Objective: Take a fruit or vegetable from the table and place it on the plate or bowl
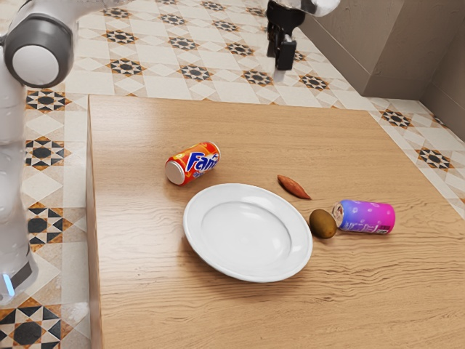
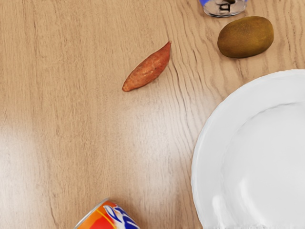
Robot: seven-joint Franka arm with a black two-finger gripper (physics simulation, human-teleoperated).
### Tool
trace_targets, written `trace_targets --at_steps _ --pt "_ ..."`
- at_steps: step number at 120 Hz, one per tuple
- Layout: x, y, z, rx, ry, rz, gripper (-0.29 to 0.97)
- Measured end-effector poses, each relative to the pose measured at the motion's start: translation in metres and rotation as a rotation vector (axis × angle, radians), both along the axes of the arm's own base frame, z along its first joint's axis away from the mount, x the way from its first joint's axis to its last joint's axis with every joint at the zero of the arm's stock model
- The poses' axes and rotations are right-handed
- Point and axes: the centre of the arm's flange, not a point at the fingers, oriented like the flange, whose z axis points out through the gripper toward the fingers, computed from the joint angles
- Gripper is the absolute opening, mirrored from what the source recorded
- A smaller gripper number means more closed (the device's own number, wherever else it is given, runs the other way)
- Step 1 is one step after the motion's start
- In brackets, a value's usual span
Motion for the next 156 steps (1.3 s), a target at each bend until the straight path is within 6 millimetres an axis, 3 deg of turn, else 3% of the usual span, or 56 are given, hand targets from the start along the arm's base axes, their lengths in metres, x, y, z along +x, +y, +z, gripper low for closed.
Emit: trace_targets --at_steps 6,13,33,55,80,86,99,118,132,142,156 --pt "0.001 -0.029 -0.011 0.005 0.028 -0.045 0.68" --pt "0.003 -0.043 -0.021 0.011 0.056 -0.058 0.68" --pt "0.005 -0.042 -0.032 0.013 0.086 -0.028 0.68" --pt "0.011 -0.055 -0.08 -0.034 0.219 -0.049 0.68" --pt "0.003 -0.123 -0.097 -0.003 0.263 -0.189 0.68" --pt "0.012 -0.117 -0.107 0.008 0.282 -0.211 0.68" --pt "0.039 -0.075 -0.128 -0.005 0.318 -0.229 0.68" --pt "0.051 -0.081 -0.134 0.081 0.308 -0.396 0.68" --pt "0.062 -0.075 -0.139 0.132 0.298 -0.526 0.68" --pt "0.07 -0.093 -0.153 0.161 0.3 -0.686 0.68" --pt "0.065 -0.131 -0.164 0.202 0.301 -0.911 0.68"
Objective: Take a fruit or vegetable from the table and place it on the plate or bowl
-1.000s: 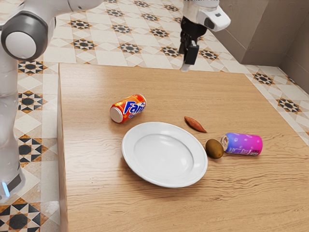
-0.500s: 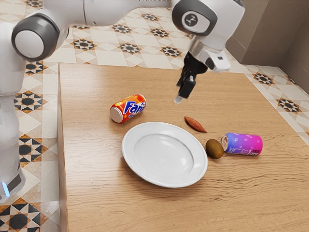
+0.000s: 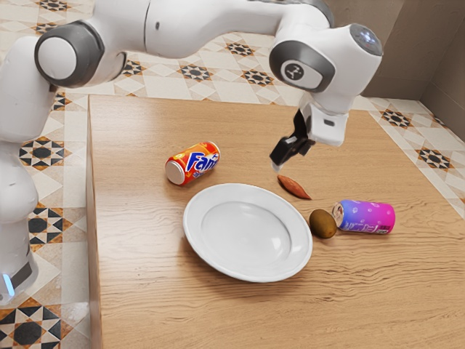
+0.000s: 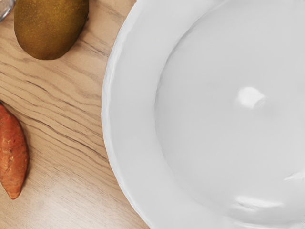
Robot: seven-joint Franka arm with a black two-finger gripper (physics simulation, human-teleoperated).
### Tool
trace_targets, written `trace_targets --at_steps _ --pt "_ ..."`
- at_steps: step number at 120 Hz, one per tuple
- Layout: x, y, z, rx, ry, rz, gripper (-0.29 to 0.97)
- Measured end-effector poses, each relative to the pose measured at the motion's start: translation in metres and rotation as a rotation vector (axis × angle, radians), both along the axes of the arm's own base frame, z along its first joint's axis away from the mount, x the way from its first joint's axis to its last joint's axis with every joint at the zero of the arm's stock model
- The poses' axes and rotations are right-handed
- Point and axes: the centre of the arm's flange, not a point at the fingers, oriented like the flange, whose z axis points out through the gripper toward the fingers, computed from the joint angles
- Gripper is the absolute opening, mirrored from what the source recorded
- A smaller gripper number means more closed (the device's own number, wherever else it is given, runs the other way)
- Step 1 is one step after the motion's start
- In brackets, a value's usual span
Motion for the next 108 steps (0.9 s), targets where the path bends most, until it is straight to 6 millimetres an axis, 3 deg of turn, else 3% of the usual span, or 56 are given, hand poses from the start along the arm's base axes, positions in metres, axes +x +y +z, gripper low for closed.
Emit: trace_targets --at_steps 13,28,40,62,84,95,108 --pt "0.017 -0.002 -0.007 -0.009 -0.009 -0.133 0.68" --pt "0.072 0.046 -0.011 -0.122 -0.049 -0.172 0.68" --pt "0.095 0.059 -0.022 -0.17 -0.067 -0.234 0.68" --pt "0.107 0.066 -0.041 -0.259 -0.056 -0.34 0.68" --pt "0.112 0.053 -0.062 -0.284 -0.033 -0.436 0.68" --pt "0.12 0.053 -0.086 -0.312 -0.006 -0.464 0.68" --pt "0.124 0.047 -0.099 -0.329 0.004 -0.498 0.68"
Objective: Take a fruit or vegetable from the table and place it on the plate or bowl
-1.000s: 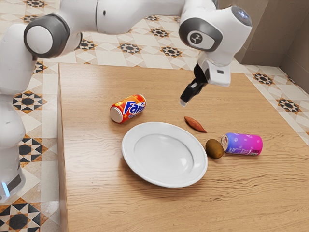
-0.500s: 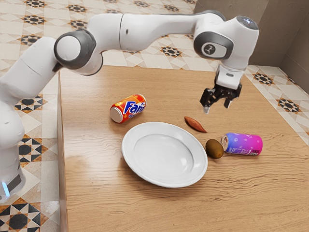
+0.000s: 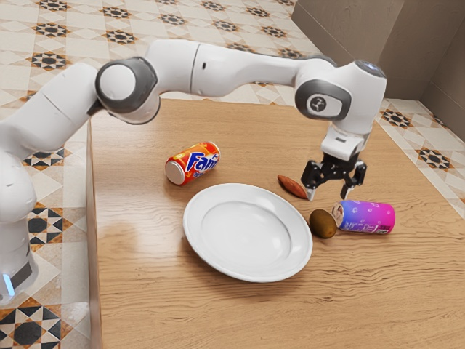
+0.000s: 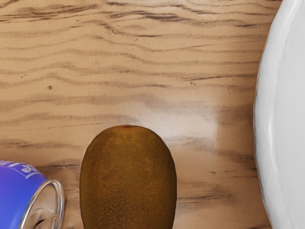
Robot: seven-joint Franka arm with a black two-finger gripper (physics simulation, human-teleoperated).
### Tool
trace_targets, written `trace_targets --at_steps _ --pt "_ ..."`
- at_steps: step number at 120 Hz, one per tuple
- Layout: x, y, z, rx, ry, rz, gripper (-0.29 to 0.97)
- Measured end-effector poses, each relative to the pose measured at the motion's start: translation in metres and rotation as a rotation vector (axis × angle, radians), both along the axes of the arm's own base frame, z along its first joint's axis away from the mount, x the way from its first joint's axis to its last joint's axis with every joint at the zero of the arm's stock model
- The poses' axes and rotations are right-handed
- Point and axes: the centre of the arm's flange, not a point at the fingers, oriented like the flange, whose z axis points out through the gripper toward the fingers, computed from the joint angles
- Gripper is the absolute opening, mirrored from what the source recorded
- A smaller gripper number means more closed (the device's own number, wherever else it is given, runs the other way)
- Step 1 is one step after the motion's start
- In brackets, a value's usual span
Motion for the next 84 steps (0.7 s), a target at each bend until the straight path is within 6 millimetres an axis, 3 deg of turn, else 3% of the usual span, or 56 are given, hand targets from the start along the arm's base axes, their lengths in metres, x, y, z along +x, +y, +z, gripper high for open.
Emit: trace_targets --at_steps 47,84 --pt "0.014 0.005 -0.045 -0.028 0.034 -0.042 0.68" --pt "0.021 0.0 -0.066 -0.047 0.032 -0.061 0.68"
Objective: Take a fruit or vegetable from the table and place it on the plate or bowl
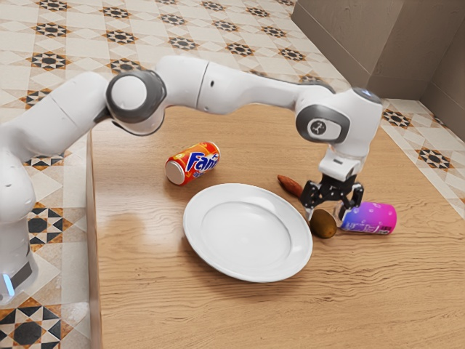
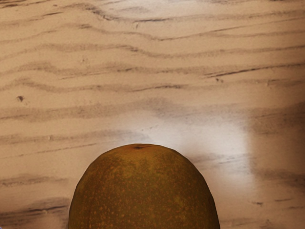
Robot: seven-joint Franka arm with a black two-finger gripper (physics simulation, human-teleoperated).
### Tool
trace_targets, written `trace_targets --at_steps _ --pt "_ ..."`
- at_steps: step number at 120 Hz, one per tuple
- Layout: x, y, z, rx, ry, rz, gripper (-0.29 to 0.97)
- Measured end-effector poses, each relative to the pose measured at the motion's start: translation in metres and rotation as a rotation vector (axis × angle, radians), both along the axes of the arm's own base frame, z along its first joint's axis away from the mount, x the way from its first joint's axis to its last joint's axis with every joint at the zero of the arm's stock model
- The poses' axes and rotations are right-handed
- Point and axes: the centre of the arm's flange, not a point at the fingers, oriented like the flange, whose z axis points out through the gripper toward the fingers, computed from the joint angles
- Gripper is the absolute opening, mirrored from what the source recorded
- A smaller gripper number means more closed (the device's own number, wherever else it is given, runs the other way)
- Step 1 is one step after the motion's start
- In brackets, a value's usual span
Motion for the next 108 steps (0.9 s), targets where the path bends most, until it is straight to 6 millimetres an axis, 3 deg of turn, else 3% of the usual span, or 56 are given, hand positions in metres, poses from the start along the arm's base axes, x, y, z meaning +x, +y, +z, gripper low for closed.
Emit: trace_targets --at_steps 33,55,61,65,78,94,108 --pt "0.003 -0.003 -0.012 -0.001 -0.002 -0.009 0.68" --pt "0.005 0.002 -0.018 0.005 0.005 0.006 0.57" --pt "0.006 0.005 -0.021 0.005 0.01 0.017 0.49" --pt "0.006 0.005 -0.022 0.003 0.011 0.022 0.32" --pt "0.006 0.006 -0.022 0.001 0.012 0.034 0.25" --pt "-0.015 0.006 0.014 0.081 -0.009 0.055 0.25" --pt "-0.085 0.006 0.077 0.209 -0.02 0.107 0.26"
